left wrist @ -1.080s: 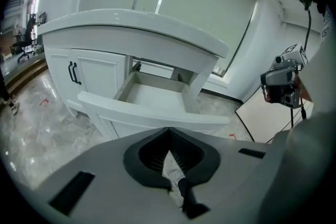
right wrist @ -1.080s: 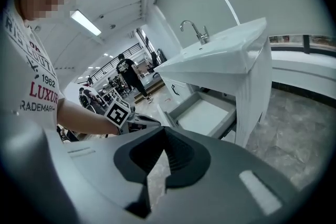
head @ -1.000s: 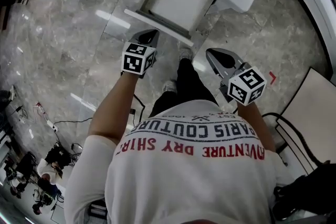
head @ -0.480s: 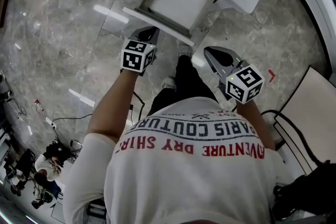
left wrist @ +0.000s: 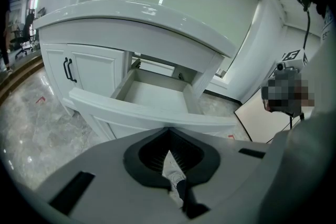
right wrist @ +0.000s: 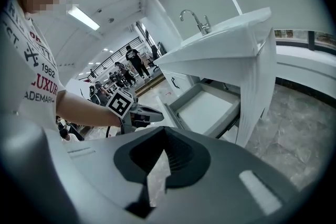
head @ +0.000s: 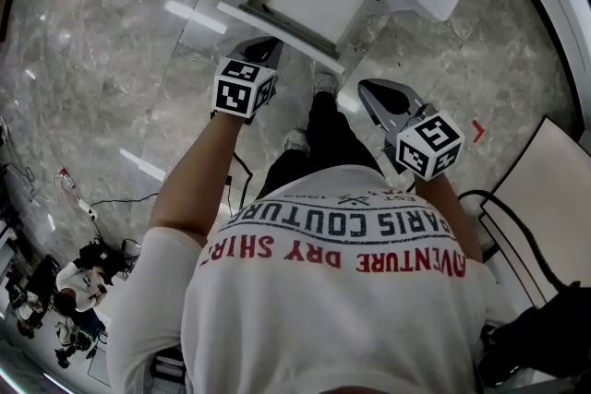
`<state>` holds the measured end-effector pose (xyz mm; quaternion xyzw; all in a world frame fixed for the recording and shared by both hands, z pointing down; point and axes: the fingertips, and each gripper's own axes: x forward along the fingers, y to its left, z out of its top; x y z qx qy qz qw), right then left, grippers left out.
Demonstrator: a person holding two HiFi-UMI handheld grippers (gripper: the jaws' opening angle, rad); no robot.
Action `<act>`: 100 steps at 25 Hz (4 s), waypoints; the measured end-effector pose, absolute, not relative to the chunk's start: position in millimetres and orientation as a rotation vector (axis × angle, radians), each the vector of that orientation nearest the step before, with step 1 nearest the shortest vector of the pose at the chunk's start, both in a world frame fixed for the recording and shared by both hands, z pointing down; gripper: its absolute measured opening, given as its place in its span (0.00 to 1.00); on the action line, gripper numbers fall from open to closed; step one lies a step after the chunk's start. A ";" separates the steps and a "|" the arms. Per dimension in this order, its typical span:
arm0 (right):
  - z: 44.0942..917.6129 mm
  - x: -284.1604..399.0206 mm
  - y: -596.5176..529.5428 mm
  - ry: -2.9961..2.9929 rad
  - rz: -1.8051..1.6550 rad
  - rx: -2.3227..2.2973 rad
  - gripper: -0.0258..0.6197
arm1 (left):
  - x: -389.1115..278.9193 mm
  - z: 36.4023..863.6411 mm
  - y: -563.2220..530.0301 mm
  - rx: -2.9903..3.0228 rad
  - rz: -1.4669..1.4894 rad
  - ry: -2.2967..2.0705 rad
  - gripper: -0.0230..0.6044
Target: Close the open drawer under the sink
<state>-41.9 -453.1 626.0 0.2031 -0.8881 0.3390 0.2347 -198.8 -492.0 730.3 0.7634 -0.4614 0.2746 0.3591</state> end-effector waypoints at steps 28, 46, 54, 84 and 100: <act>656.6 12.6 -492.9 -2.383 1.013 0.694 0.04 | -168.2 731.8 -596.5 2.011 0.699 -1.226 0.04; 670.3 40.8 -523.2 -2.318 1.047 0.766 0.04 | -146.0 732.8 -673.3 2.069 0.659 -1.237 0.04; 667.1 60.7 -530.5 -2.296 1.056 0.824 0.04 | -139.9 729.2 -693.4 2.083 0.675 -1.272 0.04; 474.2 -13.5 -352.9 -2.583 0.650 0.692 0.04 | -93.6 465.2 -380.2 2.434 0.441 -0.868 0.04; 381.5 -25.0 -142.6 -2.670 0.488 0.644 0.04 | -89.5 381.0 -156.5 2.572 0.320 -0.885 0.04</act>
